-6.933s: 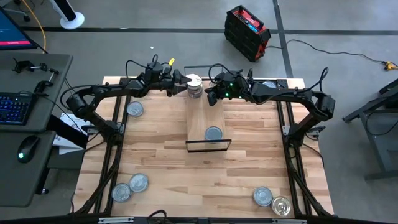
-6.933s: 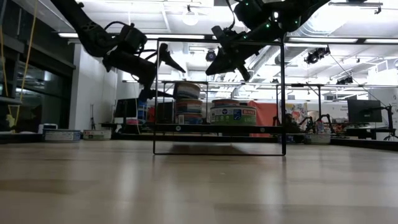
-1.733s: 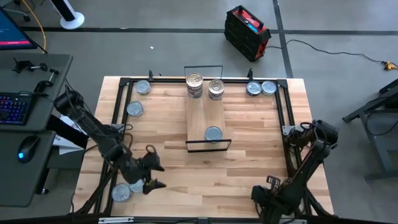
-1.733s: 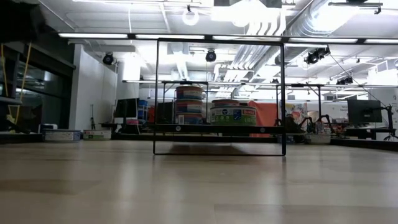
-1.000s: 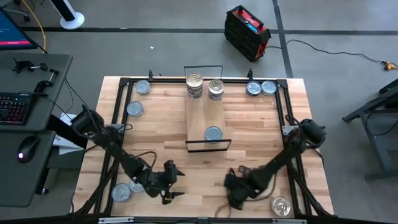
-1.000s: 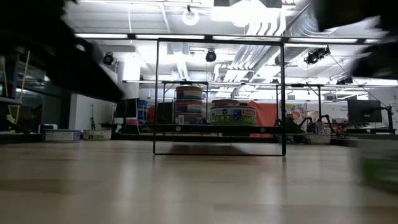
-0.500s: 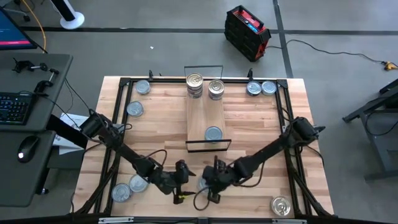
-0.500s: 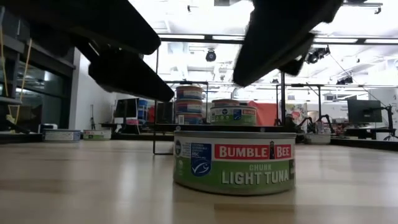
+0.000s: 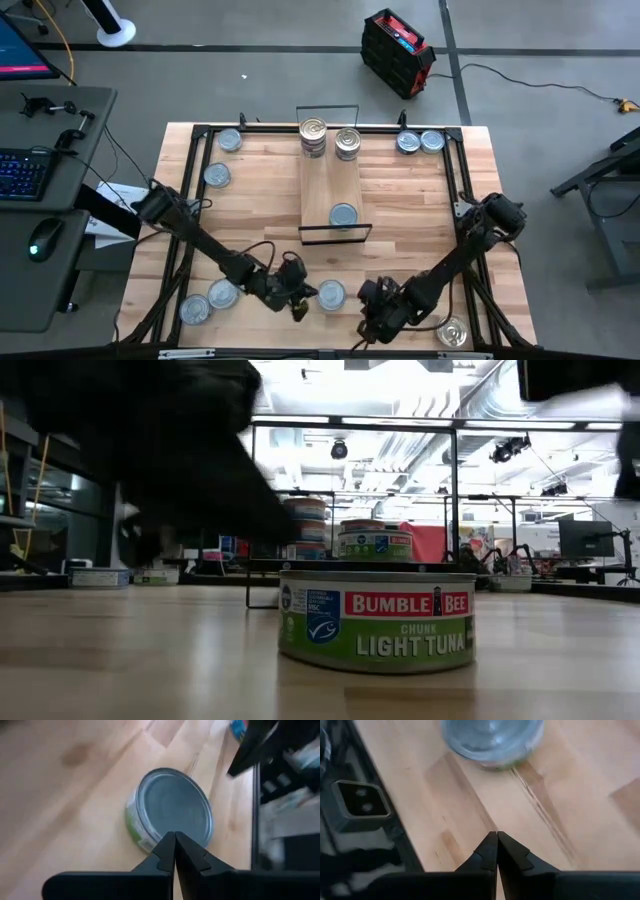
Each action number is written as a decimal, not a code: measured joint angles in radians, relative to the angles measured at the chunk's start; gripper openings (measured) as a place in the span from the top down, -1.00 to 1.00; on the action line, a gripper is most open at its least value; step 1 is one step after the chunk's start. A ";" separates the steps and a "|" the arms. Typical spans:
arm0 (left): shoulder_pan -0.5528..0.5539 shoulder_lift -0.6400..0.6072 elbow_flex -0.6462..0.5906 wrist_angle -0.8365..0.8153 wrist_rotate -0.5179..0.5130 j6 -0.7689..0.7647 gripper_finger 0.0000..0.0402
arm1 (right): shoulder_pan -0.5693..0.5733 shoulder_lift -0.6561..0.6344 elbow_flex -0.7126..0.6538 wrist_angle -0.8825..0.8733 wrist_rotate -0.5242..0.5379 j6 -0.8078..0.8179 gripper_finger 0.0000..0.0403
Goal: Stack canned seafood by type on shelf
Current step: Stack the green tuna can on top of the other green tuna can on the shelf
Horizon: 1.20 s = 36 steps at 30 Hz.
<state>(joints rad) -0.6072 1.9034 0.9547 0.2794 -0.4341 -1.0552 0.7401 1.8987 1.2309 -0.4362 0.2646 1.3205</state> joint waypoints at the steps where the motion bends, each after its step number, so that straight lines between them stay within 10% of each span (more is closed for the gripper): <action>1: 0.008 0.024 -0.002 0.067 0.030 -0.040 1.00 | 0.001 0.001 -0.035 0.055 0.001 0.030 1.00; 12: -0.006 0.084 0.035 0.136 0.066 -0.431 1.00 | -0.055 0.002 -0.129 0.202 0.036 0.052 1.00; 36: -0.027 0.080 0.037 -0.023 0.006 -0.679 1.00 | -0.135 0.038 -0.119 0.303 0.073 -0.170 1.00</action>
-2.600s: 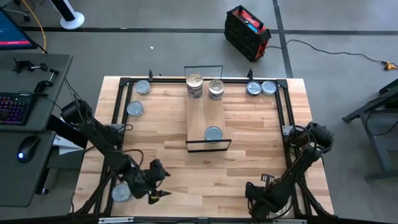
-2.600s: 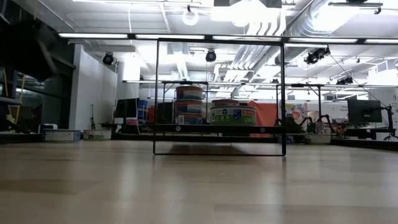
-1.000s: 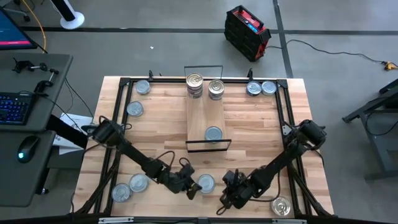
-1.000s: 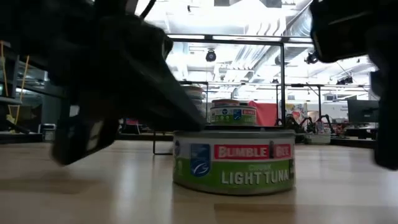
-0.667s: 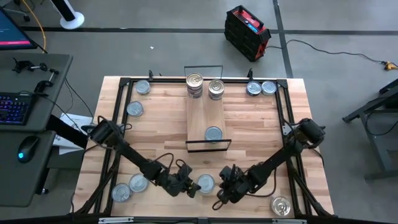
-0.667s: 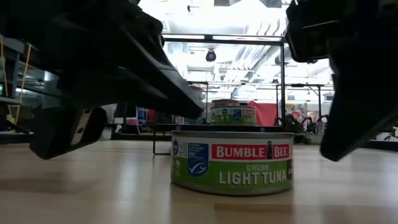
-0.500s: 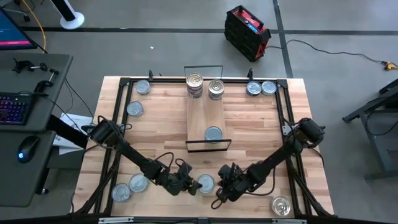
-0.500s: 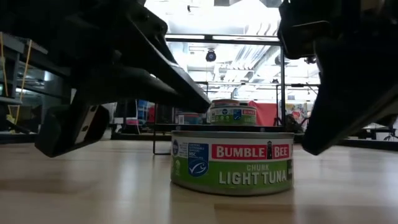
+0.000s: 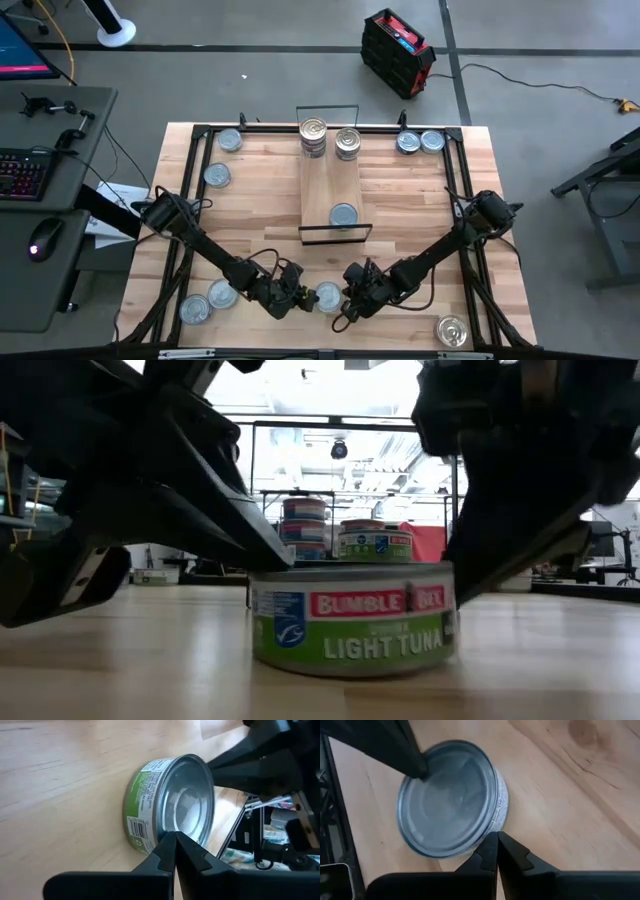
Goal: Stack canned seafood by type on shelf
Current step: Stack the green tuna can on top of the other green tuna can on the shelf
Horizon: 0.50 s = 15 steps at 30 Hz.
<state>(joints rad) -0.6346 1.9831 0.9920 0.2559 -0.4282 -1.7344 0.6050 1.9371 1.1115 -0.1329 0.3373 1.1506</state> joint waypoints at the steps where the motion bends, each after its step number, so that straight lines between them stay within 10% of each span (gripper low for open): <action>1: 0.000 -0.001 0.000 -0.009 0.001 0.000 1.00 | 0.003 -0.003 0.006 -0.002 0.006 -0.005 1.00; 15: 0.035 0.004 -0.002 -0.066 0.018 0.073 1.00 | 0.031 -0.011 0.137 -0.035 0.070 -0.038 1.00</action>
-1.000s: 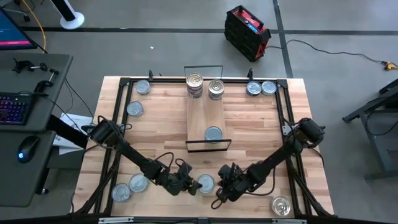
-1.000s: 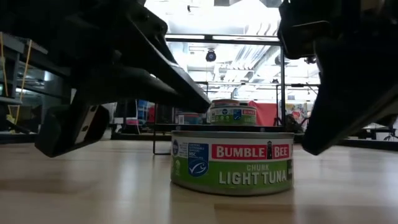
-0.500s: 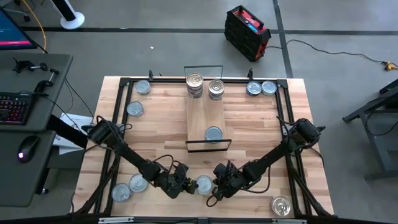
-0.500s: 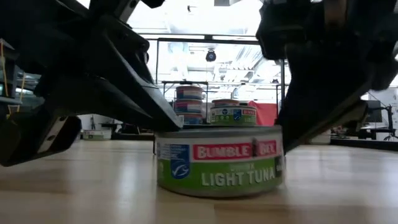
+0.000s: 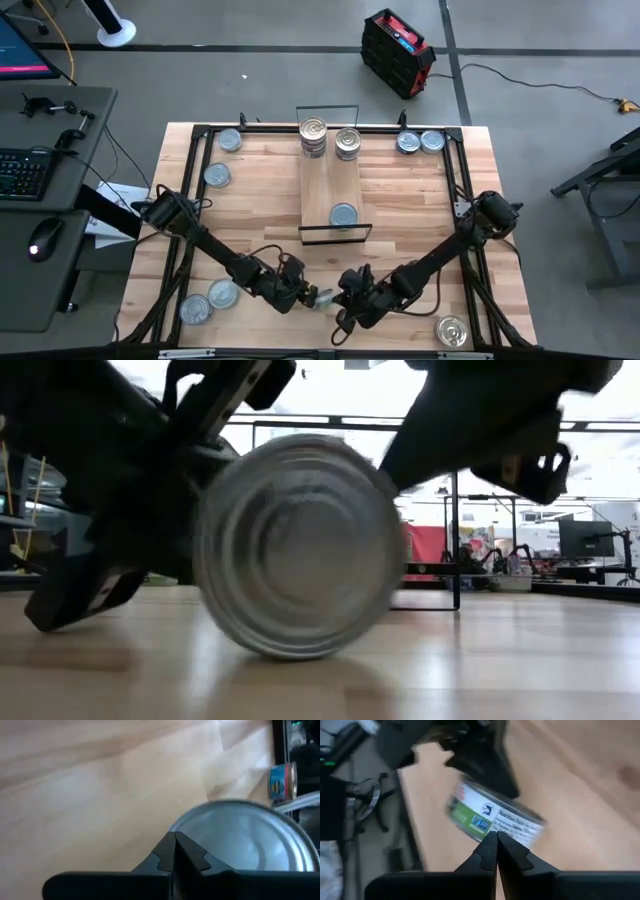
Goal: Stack canned seafood by type on shelf
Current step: Stack the green tuna can on top of the other green tuna can on the shelf
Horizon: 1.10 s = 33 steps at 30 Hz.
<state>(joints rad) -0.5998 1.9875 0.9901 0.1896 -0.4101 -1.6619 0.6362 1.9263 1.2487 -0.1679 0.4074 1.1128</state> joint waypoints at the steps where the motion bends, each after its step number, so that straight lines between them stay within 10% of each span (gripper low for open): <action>1: 0.004 -0.001 0.000 0.001 0.008 0.020 1.00 | -0.001 0.003 0.002 -0.008 0.010 -0.006 1.00; 16: 0.012 -0.194 -0.004 -0.304 0.018 0.293 1.00 | -0.027 -0.090 0.015 0.020 -0.008 -0.288 1.00; 23: -0.143 -0.339 -0.004 -0.441 -0.196 0.296 1.00 | -0.103 -0.069 0.135 0.001 -0.259 -0.583 0.96; 33: -0.355 -0.370 -0.002 -0.366 -0.480 0.115 1.00 | -0.179 0.124 0.482 -0.411 -0.438 -0.959 0.13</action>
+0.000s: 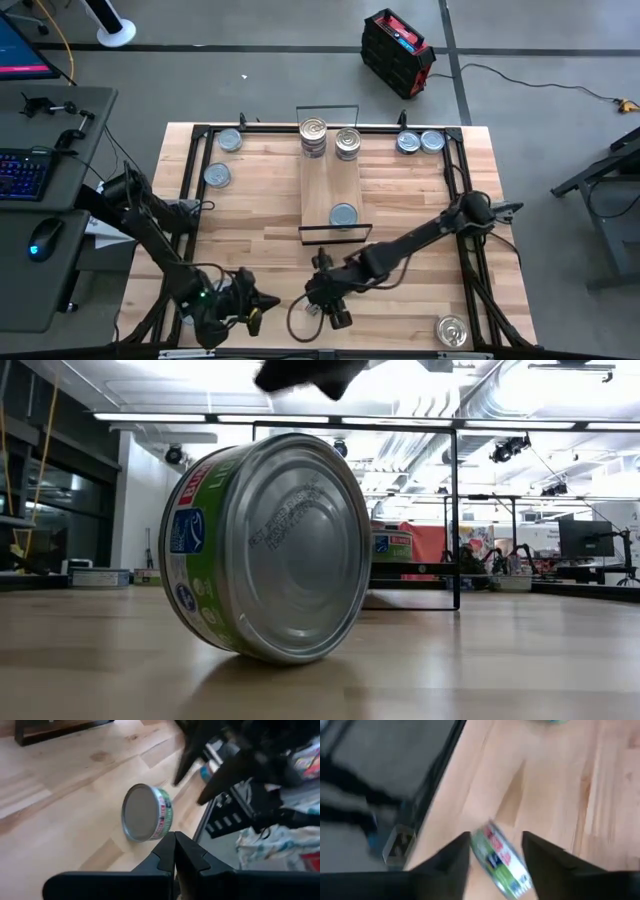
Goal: Stack canned seafood by type on shelf
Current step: Stack the green tuna can on top of the other green tuna can on the shelf
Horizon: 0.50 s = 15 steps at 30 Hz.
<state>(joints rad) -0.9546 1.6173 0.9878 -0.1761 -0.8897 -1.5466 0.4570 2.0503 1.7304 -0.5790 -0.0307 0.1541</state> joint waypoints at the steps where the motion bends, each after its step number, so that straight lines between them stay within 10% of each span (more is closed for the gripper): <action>1: -0.006 0.000 0.000 0.001 -0.010 -0.015 1.00 | -0.005 0.017 0.026 -0.042 -0.022 -0.045 0.02; 15: 0.018 0.000 0.000 0.030 -0.030 -0.041 1.00 | -0.013 0.185 0.136 -0.233 -0.002 -0.401 -0.33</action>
<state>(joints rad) -0.9368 1.6169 0.9878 -0.1464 -0.9192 -1.5871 0.4444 2.2357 1.8664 -0.8122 -0.0325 -0.2471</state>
